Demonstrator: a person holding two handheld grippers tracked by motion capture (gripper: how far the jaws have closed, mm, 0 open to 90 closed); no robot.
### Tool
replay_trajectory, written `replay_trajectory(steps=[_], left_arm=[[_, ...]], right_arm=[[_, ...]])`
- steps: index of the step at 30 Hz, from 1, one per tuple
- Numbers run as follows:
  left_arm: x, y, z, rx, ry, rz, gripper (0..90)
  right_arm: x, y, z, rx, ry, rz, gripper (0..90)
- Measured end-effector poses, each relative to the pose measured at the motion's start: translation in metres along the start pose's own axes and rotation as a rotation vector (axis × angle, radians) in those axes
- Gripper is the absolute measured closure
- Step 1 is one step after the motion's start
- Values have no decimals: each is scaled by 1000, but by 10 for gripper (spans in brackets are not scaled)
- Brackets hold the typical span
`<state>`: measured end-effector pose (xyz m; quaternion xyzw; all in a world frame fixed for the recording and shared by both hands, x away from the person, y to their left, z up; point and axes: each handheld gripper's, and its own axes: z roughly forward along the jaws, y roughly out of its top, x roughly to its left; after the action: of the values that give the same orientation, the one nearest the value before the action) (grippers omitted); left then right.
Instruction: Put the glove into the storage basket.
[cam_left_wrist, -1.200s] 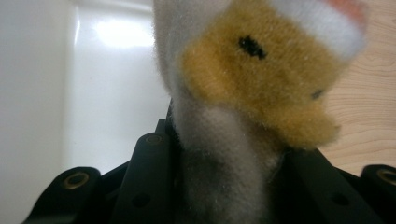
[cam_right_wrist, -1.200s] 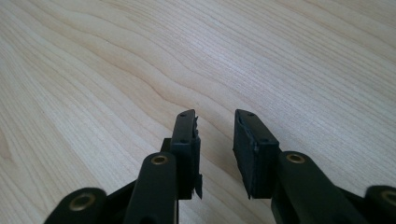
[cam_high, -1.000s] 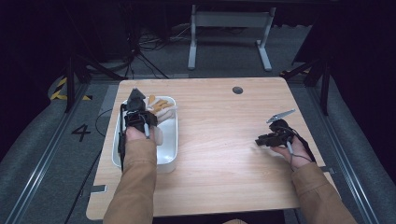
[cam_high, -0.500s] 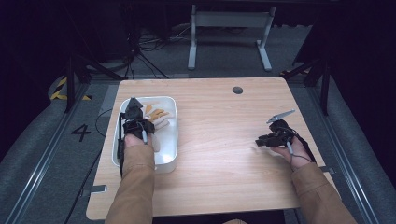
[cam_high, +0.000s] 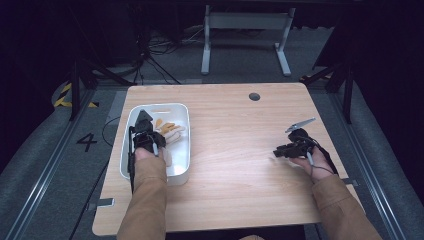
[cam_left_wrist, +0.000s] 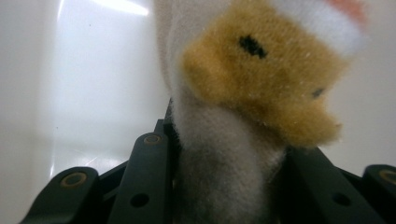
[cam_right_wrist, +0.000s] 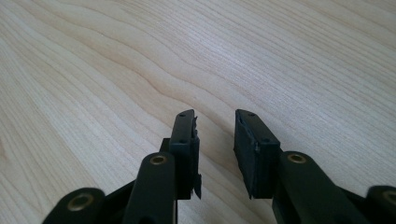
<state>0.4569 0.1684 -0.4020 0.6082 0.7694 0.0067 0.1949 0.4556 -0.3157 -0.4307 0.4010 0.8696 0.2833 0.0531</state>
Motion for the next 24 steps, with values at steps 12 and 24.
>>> replay_trajectory(steps=[12, 24], left_arm=[[2, 1, 12, 55, 17, -25, 670], [6, 2, 13, 77, 38, -21, 660]], right_arm=[[-1, -1, 1, 3, -1, 1, 689], [-1, -1, 1, 2, 5, 6, 689]])
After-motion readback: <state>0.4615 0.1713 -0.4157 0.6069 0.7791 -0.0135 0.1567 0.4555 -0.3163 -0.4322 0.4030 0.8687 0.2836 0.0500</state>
